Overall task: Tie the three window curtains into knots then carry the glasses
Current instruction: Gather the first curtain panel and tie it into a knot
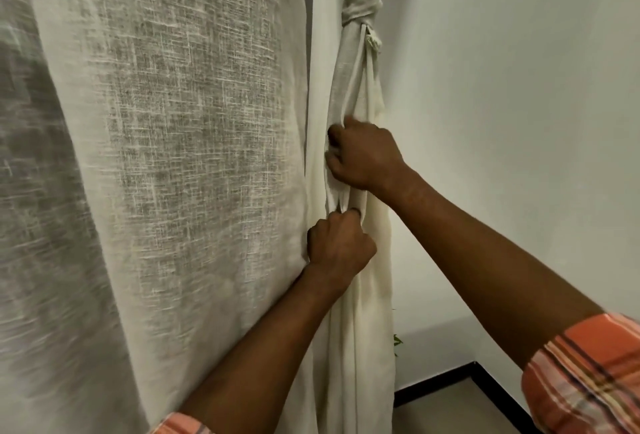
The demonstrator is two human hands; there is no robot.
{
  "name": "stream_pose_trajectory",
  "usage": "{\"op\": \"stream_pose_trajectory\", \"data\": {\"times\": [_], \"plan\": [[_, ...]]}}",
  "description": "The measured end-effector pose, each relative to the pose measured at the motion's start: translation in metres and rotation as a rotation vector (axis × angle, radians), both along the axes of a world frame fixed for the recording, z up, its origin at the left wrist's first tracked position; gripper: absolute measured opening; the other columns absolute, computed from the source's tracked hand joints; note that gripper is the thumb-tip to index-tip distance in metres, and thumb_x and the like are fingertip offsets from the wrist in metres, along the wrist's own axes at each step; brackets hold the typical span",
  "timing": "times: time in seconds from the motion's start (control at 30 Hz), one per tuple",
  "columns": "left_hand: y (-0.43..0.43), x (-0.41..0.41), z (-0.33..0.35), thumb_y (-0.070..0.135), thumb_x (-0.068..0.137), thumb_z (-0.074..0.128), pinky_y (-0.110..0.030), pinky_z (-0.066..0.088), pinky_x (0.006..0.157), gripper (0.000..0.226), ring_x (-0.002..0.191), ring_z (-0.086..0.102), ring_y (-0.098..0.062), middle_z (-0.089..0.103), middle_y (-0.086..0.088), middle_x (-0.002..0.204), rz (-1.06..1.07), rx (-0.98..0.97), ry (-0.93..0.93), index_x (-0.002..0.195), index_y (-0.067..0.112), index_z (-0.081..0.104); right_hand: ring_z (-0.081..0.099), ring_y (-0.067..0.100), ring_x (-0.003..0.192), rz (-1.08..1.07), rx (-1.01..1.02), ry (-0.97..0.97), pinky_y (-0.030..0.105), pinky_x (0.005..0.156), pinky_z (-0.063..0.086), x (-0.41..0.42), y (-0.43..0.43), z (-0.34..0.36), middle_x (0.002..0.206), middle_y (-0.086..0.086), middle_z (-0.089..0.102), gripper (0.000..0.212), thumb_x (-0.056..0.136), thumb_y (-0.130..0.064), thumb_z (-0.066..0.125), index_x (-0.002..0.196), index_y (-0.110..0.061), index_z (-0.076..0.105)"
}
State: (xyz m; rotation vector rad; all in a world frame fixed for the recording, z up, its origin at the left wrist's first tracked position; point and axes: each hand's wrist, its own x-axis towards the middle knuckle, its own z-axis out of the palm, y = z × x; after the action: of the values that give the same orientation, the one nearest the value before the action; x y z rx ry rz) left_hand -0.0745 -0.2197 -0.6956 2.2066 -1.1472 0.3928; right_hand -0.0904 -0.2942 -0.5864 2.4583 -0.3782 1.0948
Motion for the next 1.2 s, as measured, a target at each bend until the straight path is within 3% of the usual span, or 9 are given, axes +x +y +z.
{"op": "stream_pose_trajectory", "data": {"times": [0.2, 0.3, 0.5, 0.67, 0.87, 0.93, 1.0, 1.07, 1.2], "plan": [[-0.009, 0.002, -0.030, 0.026, 0.086, 0.048, -0.027, 0.043, 0.070, 0.025, 0.089, 0.063, -0.027, 0.063, -0.008, 0.090, -0.015, 0.166, -0.016, 0.095, 0.007, 0.062, 0.063, 0.027, 0.091, -0.159, 0.365, 0.501, 0.031, 0.066, 0.045, 0.000, 0.007, -0.055, 0.103, 0.009, 0.065, 0.029, 0.086, -0.032, 0.060, 0.110, -0.016, 0.065], [-0.012, 0.002, -0.057, 0.034, 0.089, 0.045, -0.026, 0.042, 0.069, 0.033, 0.086, 0.063, -0.025, 0.065, -0.007, 0.090, -0.004, 0.164, -0.044, 0.096, 0.008, 0.063, 0.064, 0.026, 0.089, -0.120, 0.513, 0.542, 0.032, 0.069, 0.051, -0.007, 0.007, -0.065, 0.102, 0.010, 0.066, 0.027, 0.084, -0.023, 0.063, 0.108, -0.011, 0.065], [-0.020, 0.000, -0.075, 0.065, 0.088, 0.038, -0.044, 0.046, 0.093, 0.070, 0.117, 0.050, -0.032, 0.050, -0.009, 0.134, 0.098, 0.096, -0.095, 0.137, 0.015, 0.041, 0.059, 0.024, 0.085, -0.053, 0.446, 0.448, 0.034, 0.069, 0.050, -0.019, 0.018, -0.054, 0.099, 0.008, 0.058, 0.029, 0.085, -0.024, 0.061, 0.110, -0.011, 0.062], [-0.027, 0.008, -0.101, 0.038, 0.063, 0.084, -0.024, 0.048, 0.045, 0.036, 0.045, 0.060, -0.023, 0.061, -0.006, 0.055, 0.040, 0.051, -0.118, 0.066, 0.008, 0.066, 0.056, 0.024, 0.069, -0.052, 0.336, 0.297, 0.029, 0.058, 0.038, -0.026, 0.023, -0.071, 0.083, 0.008, 0.058, 0.016, 0.086, -0.018, 0.057, 0.095, -0.007, 0.067], [-0.020, -0.008, -0.156, 0.015, 0.084, 0.065, -0.034, 0.056, 0.079, 0.026, 0.091, 0.065, -0.021, 0.067, -0.006, 0.100, -0.148, -0.266, 0.742, 0.109, 0.009, 0.063, 0.062, 0.025, 0.071, -0.128, 0.441, 0.150, 0.027, 0.053, 0.032, -0.029, 0.012, -0.173, 0.074, 0.006, 0.064, 0.014, 0.083, -0.010, 0.054, 0.078, -0.008, 0.067], [-0.018, -0.011, -0.168, 0.014, 0.084, 0.067, -0.035, 0.056, 0.083, 0.029, 0.096, 0.065, -0.020, 0.067, -0.007, 0.107, -0.144, -0.257, 0.831, 0.112, 0.010, 0.062, 0.063, 0.024, 0.075, -0.140, 0.519, 0.216, 0.028, 0.052, 0.033, -0.034, 0.009, -0.207, 0.078, 0.005, 0.064, 0.016, 0.086, -0.011, 0.052, 0.079, -0.008, 0.066], [-0.015, -0.015, -0.178, 0.025, 0.087, 0.063, -0.030, 0.055, 0.081, 0.024, 0.093, 0.066, -0.021, 0.069, -0.007, 0.103, -0.104, -0.099, 0.733, 0.106, 0.011, 0.066, 0.064, 0.023, 0.082, -0.132, 0.557, 0.286, 0.028, 0.061, 0.044, -0.036, 0.002, -0.222, 0.092, 0.007, 0.068, 0.021, 0.090, -0.015, 0.051, 0.096, -0.011, 0.070], [-0.013, -0.019, -0.184, 0.035, 0.093, 0.053, -0.025, 0.049, 0.074, 0.029, 0.088, 0.066, -0.022, 0.069, -0.007, 0.097, -0.080, 0.133, 0.370, 0.098, 0.010, 0.066, 0.065, 0.023, 0.084, -0.136, 0.538, 0.319, 0.027, 0.064, 0.043, -0.040, -0.002, -0.222, 0.097, 0.007, 0.068, 0.023, 0.092, -0.018, 0.051, 0.103, -0.014, 0.070], [-0.022, -0.022, -0.191, 0.036, 0.095, 0.049, -0.031, 0.052, 0.074, 0.036, 0.083, 0.066, -0.028, 0.069, -0.012, 0.095, -0.152, 0.176, 0.108, 0.098, 0.005, 0.066, 0.062, 0.029, 0.075, -0.065, 0.430, -0.042, 0.026, 0.054, 0.036, -0.046, 0.003, -0.199, 0.088, 0.014, 0.062, 0.024, 0.091, -0.018, 0.054, 0.110, -0.013, 0.068]]}}
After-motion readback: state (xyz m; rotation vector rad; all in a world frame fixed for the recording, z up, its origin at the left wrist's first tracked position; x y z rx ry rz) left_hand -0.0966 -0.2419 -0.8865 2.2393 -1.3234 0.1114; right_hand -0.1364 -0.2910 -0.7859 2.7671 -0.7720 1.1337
